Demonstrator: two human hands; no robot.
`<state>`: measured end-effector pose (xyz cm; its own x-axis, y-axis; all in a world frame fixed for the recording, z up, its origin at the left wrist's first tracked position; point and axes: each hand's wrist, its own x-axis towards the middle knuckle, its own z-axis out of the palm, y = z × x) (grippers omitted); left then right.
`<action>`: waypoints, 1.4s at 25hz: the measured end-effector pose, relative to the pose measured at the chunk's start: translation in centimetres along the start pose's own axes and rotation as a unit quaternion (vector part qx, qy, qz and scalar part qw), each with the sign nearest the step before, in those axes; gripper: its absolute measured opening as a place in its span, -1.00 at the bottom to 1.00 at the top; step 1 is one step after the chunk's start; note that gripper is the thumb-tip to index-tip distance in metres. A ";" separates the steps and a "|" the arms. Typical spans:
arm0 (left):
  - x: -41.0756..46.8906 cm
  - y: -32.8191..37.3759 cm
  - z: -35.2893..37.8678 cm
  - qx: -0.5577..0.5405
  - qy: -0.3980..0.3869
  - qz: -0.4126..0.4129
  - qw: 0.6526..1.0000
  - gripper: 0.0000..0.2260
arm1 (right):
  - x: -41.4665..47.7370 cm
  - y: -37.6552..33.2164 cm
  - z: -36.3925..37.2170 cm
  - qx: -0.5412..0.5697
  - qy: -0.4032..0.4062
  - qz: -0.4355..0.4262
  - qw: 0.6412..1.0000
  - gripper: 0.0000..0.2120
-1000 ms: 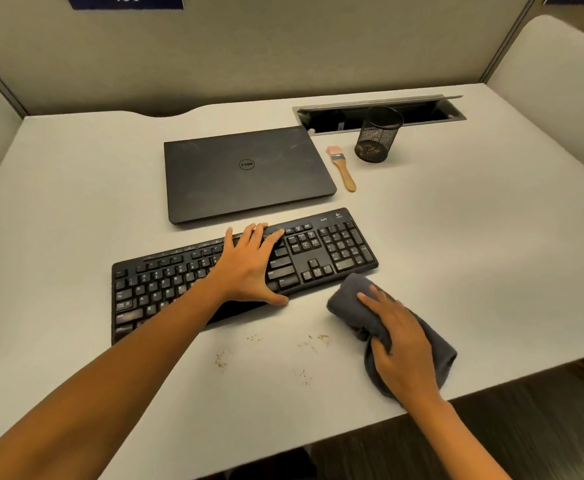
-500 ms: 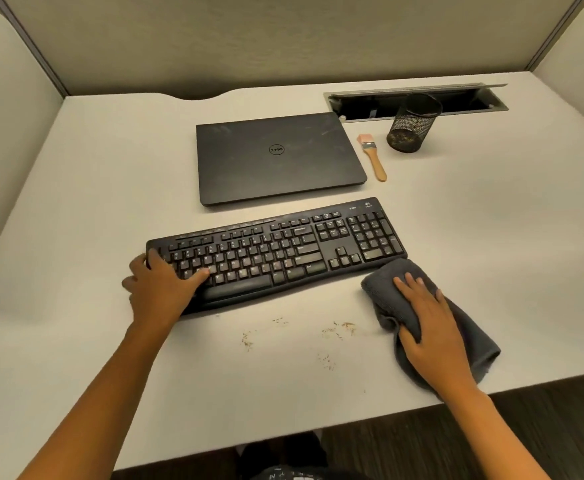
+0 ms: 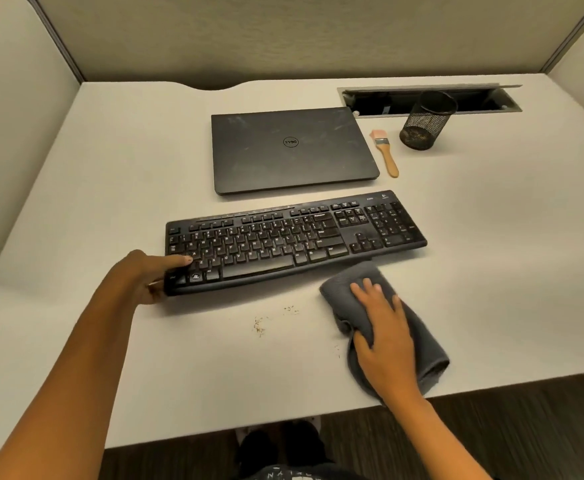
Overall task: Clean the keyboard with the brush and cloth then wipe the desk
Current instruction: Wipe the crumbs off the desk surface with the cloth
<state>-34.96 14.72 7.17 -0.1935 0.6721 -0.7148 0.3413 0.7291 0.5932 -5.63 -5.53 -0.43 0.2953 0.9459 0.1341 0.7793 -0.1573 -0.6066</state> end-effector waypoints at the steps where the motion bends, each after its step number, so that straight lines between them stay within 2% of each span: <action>1: -0.4 0.3 -0.2 -0.009 -0.005 0.013 1.000 -0.74 | -0.2 -1.3 1.2 0.004 -0.004 -0.010 1.000 -0.37; 3: -1.2 1.0 -0.7 -0.016 -0.012 0.033 0.999 -0.70 | -0.3 -4.4 3.6 0.025 -0.026 -0.044 0.998 -0.41; 6: -2.3 2.0 -1.6 -0.004 0.004 0.083 0.996 -0.65 | 0.6 -8.1 4.9 0.177 -0.098 -0.087 0.975 -0.42; 8: -3.1 3.0 -2.1 0.004 0.009 0.127 0.992 -0.61 | 1.4 -8.2 4.0 0.245 -0.044 -0.030 0.968 -0.40; 9: -3.5 3.5 -2.3 0.007 0.011 0.144 0.989 -0.61 | 1.6 -7.4 3.6 0.217 0.017 0.011 0.976 -0.41; 11: -4.4 4.4 -2.8 0.020 0.017 0.167 0.986 -0.60 | 1.5 -5.4 3.5 0.062 0.099 0.074 0.990 -0.41; 13: -5.0 5.1 -3.0 0.036 0.019 0.180 0.983 -0.57 | 0.9 -5.6 5.1 -0.056 0.088 0.069 0.992 -0.39; 15: -5.2 5.7 -3.1 0.045 0.019 0.188 0.981 -0.58 | 0.1 -8.5 7.8 -0.027 0.019 0.005 0.999 -0.41; 17: -5.4 6.4 -3.2 0.050 0.013 0.191 0.980 -0.63 | -0.3 -12.1 9.5 0.075 -0.055 -0.075 0.993 -0.43; 18: -5.6 6.9 -3.3 0.055 0.009 0.193 0.980 -0.66 | 0.1 -13.4 9.6 0.147 -0.078 -0.081 0.983 -0.46; 20: -6.0 7.8 -3.5 0.067 0.005 0.198 0.978 -0.73 | 2.0 -14.4 9.6 0.245 -0.036 -0.041 0.968 -0.52; 21: -6.3 8.3 -3.7 0.073 0.003 0.200 0.977 -0.74 | 3.3 -14.3 9.8 0.237 0.009 0.000 0.972 -0.53; 23: -6.8 9.1 -3.7 0.082 0.004 0.211 0.974 -0.72 | 6.3 -13.3 10.6 0.105 0.061 0.051 0.991 -0.51; 24: -7.1 9.4 -3.7 0.084 0.005 0.219 0.972 -0.72 | 7.9 -13.0 11.1 0.036 0.054 0.053 0.996 -0.49; 26: -7.5 10.1 -3.6 0.085 0.002 0.231 0.969 -0.73 | 10.8 -13.5 12.6 -0.016 0.020 0.041 0.999 -0.49; 29: -7.9 10.8 -3.6 0.097 -0.016 0.228 0.969 -0.74 | 14.1 -16.4 14.6 0.015 -0.008 0.019 1.000 -0.52; 32: -7.6 11.3 -3.7 0.099 -0.036 0.215 0.971 -0.74 | 15.1 -18.9 16.9 0.032 -0.046 -0.069 0.996 -0.52; 35: -6.8 11.4 -3.8 0.092 -0.037 0.217 0.971 -0.73 | 14.6 -20.6 16.8 0.034 -0.186 -0.167 0.968 -0.44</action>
<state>-33.27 18.96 20.17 0.0700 0.8944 -0.4418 0.5355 0.3399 0.7731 -26.61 16.26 0.85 -0.1961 0.9794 0.0489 0.7557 0.1827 -0.6290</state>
